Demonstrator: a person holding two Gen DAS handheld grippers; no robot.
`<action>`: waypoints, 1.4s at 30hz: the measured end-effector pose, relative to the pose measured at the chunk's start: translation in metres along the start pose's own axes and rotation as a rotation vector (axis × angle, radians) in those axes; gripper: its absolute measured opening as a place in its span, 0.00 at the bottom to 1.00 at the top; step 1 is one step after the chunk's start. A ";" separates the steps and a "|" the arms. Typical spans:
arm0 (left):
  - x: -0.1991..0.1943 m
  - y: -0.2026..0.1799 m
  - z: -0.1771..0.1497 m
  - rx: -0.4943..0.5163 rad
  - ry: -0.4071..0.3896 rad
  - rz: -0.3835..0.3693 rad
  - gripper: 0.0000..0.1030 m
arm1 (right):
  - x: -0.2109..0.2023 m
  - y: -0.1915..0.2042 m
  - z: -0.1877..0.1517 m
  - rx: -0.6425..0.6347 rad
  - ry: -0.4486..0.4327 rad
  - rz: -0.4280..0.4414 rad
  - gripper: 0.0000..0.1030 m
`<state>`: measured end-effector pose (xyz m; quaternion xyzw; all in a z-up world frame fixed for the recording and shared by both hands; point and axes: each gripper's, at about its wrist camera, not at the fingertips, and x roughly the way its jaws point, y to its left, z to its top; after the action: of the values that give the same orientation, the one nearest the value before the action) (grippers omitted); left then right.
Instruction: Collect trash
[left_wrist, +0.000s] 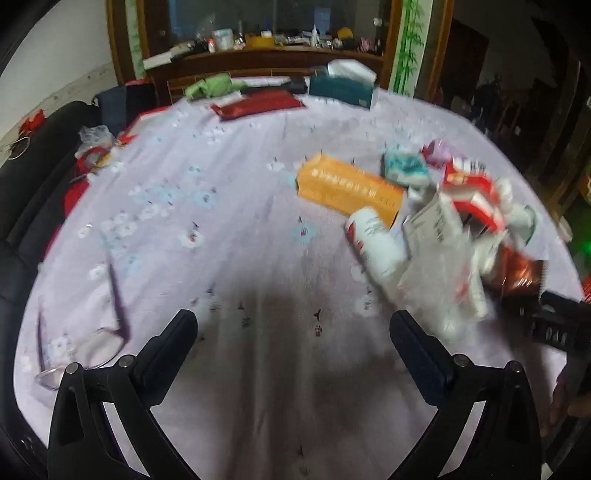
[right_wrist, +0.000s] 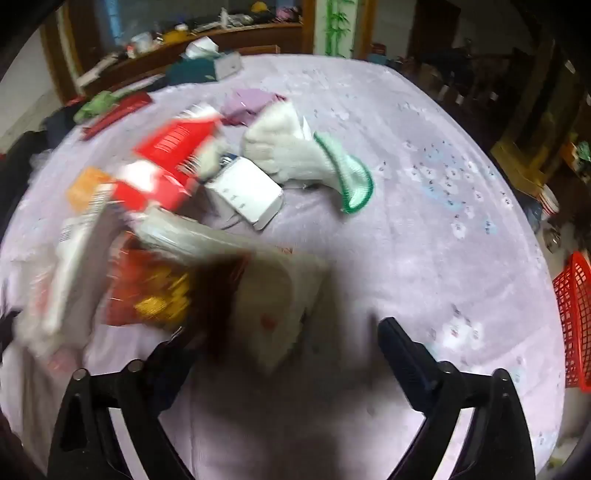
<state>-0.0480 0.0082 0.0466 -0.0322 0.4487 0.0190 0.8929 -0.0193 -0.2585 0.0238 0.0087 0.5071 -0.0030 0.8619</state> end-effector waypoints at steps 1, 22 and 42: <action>-0.010 -0.001 -0.001 -0.004 -0.016 -0.006 1.00 | -0.013 -0.002 -0.005 -0.015 -0.014 0.016 0.93; -0.157 -0.126 -0.041 0.191 -0.291 -0.068 1.00 | -0.187 -0.075 -0.053 -0.069 -0.318 0.020 0.93; -0.166 -0.152 -0.032 0.229 -0.282 -0.099 1.00 | -0.195 -0.103 -0.058 -0.031 -0.325 0.001 0.93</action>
<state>-0.1626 -0.1461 0.1668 0.0509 0.3162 -0.0718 0.9446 -0.1661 -0.3612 0.1648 -0.0048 0.3611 0.0041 0.9325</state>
